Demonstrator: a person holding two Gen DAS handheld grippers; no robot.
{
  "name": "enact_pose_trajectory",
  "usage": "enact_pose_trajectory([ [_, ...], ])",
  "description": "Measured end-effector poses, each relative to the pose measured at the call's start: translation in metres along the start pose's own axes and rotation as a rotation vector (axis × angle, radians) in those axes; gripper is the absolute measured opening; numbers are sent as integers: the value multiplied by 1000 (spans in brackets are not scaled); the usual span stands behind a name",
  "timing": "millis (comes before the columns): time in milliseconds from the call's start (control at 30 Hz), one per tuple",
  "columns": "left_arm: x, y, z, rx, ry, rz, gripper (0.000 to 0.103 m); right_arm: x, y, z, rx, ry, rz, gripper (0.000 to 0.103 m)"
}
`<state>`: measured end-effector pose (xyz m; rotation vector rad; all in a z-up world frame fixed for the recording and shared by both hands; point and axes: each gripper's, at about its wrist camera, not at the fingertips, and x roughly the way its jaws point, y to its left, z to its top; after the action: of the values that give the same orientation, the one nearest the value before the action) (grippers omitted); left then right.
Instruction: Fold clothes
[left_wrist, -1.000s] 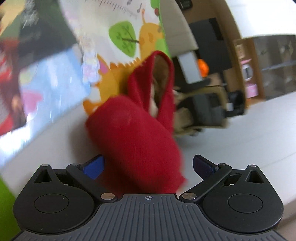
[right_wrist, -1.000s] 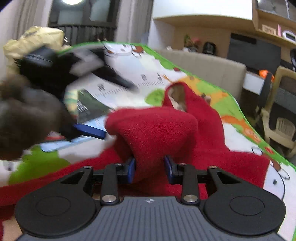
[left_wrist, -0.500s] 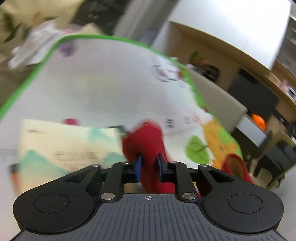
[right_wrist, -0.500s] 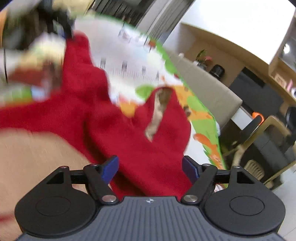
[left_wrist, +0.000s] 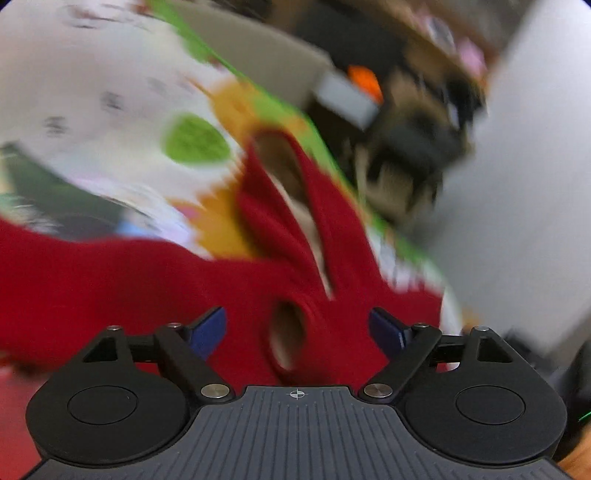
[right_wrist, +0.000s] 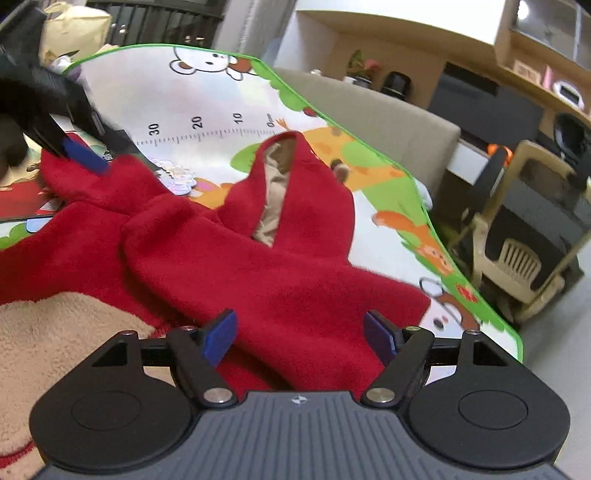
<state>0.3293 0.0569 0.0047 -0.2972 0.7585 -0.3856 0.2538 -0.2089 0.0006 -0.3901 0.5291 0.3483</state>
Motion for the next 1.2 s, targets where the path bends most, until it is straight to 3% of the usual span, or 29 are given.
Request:
enact_pose_trajectory([
  [33, 19, -11, -3, 45, 31, 36, 80, -2, -2, -4, 7, 0, -3, 78],
  [100, 46, -19, -7, 105, 67, 99, 30, -6, -7, -7, 23, -8, -11, 78],
  [133, 52, -21, -8, 126, 66, 118, 23, -7, -10, -7, 30, -18, -20, 78],
  [200, 46, -26, -8, 159, 3, 122, 18, -7, -16, -3, 34, -40, -55, 78],
  [267, 31, -36, 3, 228, -122, 163, 18, 2, -22, 8, 26, -48, -124, 78],
  [333, 24, -38, 11, 269, -173, 213, 18, 22, -30, 18, 45, -36, -196, 78],
  [433, 32, -26, 1, 275, -100, 271, 20, 66, -40, 16, 59, 47, -253, 78],
  [500, 38, -14, -13, 289, -45, 315, 28, 93, -45, 7, 76, 117, -255, 81],
  [600, 7, 5, -19, 228, -83, 313, 54, 81, -49, 7, 116, 79, -225, 81],
  [633, -12, 10, -18, 182, -111, 303, 53, 72, -50, 9, 117, 57, -219, 81],
  [733, -57, 45, -15, -28, -171, 275, 65, 35, -52, 15, 185, -16, -122, 86],
  [833, -84, 88, -18, -226, -210, 343, 71, 7, -50, 16, 316, -50, 73, 102],
  [900, -89, 108, -23, -308, -205, 390, 74, 8, -43, 11, 410, -18, 205, 103],
  [967, -88, 130, -31, -451, -186, 395, 76, 16, -28, 4, 466, 36, 308, 103],
  [1033, -81, 143, -35, -520, -188, 397, 75, 25, -12, -3, 490, 83, 368, 103],
  [1133, -68, 138, -27, -432, -212, 459, 65, 36, 1, -5, 472, 116, 322, 103],
  [1167, -62, 135, -24, -393, -210, 479, 57, 39, 1, -6, 479, 127, 315, 103],
  [1200, -55, 133, -22, -359, -205, 498, 41, 41, 0, -5, 491, 136, 314, 103],
])
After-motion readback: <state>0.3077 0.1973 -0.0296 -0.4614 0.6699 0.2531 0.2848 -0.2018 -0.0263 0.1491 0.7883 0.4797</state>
